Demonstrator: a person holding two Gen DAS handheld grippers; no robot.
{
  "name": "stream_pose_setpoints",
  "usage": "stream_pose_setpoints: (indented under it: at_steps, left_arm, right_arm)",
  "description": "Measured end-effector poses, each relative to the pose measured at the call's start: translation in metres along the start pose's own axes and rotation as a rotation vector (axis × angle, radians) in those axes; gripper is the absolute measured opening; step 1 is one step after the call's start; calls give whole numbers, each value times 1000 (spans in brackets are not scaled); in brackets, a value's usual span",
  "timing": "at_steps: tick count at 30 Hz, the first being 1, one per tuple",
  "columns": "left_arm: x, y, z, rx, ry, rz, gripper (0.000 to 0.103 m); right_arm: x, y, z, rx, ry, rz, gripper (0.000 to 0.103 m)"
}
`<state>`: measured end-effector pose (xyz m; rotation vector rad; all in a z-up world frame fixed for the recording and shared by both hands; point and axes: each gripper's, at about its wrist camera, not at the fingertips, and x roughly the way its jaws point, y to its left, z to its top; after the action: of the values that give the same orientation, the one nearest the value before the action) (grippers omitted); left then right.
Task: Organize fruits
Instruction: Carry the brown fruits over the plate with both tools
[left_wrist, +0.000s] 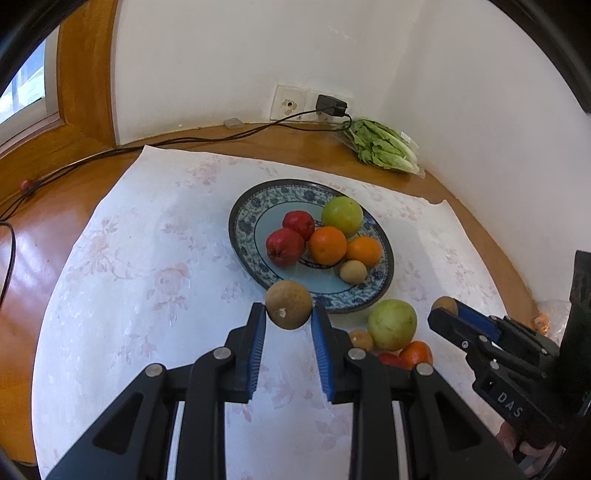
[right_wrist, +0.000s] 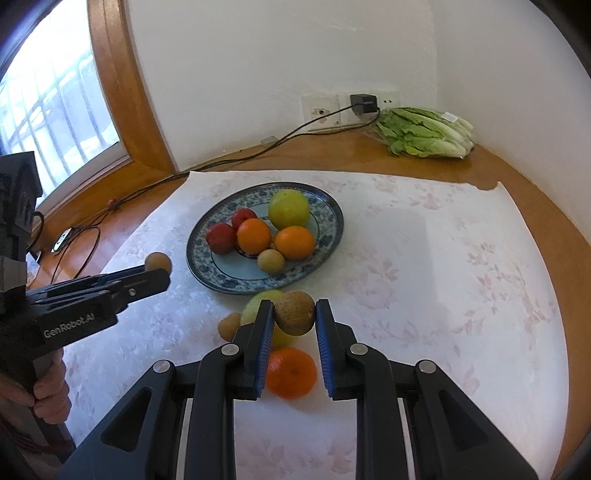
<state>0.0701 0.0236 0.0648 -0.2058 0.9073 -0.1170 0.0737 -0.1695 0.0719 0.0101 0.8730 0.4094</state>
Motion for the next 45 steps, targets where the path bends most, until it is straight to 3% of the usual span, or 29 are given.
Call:
stream_pose_setpoints:
  at_steps: [9, 22, 45]
  left_arm:
    - [20, -13, 14, 49, 8, -1, 26]
    - [47, -15, 15, 38, 28, -12, 26]
    - [62, -10, 21, 27, 32, -18, 26]
  right_arm:
    - [21, 8, 18, -32, 9, 12, 24]
    - [46, 6, 27, -48, 33, 42, 24]
    - [73, 7, 32, -58, 67, 45, 24]
